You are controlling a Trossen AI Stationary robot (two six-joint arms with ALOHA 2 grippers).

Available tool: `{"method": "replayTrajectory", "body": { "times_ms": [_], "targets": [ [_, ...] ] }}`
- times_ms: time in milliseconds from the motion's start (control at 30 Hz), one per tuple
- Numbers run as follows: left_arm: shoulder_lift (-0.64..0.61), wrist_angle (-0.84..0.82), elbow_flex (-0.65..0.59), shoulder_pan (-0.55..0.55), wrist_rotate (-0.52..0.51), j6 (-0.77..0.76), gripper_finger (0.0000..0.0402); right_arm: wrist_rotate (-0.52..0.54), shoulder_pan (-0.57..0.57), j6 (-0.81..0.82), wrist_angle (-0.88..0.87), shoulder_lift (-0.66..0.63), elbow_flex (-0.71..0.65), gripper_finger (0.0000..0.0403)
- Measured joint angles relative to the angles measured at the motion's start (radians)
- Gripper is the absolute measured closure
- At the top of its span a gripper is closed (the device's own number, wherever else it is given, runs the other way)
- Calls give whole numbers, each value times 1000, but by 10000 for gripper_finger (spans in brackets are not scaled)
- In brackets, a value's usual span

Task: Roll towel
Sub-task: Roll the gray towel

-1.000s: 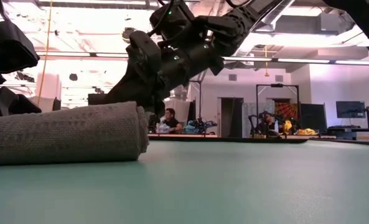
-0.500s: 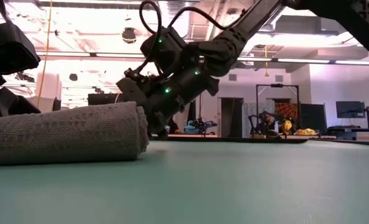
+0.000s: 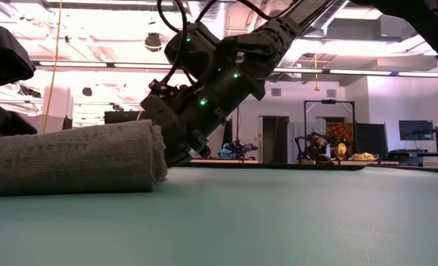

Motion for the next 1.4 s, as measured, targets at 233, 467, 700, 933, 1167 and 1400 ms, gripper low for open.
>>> {"method": "replayTrajectory", "body": {
  "times_ms": [233, 467, 700, 933, 1167, 1400],
  "targets": [
    [-1, -20, 0, -10, -11, -25, 401, 8, 3, 55, -52, 0, -4, 380],
    [-1, -21, 0, -10, -12, -24, 401, 18, 14, 58, -71, -2, -4, 381],
    [-1, -20, 0, -9, -1, -24, 401, 27, 13, 56, -102, -58, -6, 380],
    [0, 15, -1, -1, 72, 12, 401, 31, 24, 28, -169, -160, -16, 379],
    [-1, 41, -1, 33, 186, 66, 401, 33, 101, 28, -203, -272, -12, 367],
    [-22, 45, -1, 83, 278, 123, 401, 64, 255, -28, -47, -294, -10, 349]
  ]
}}
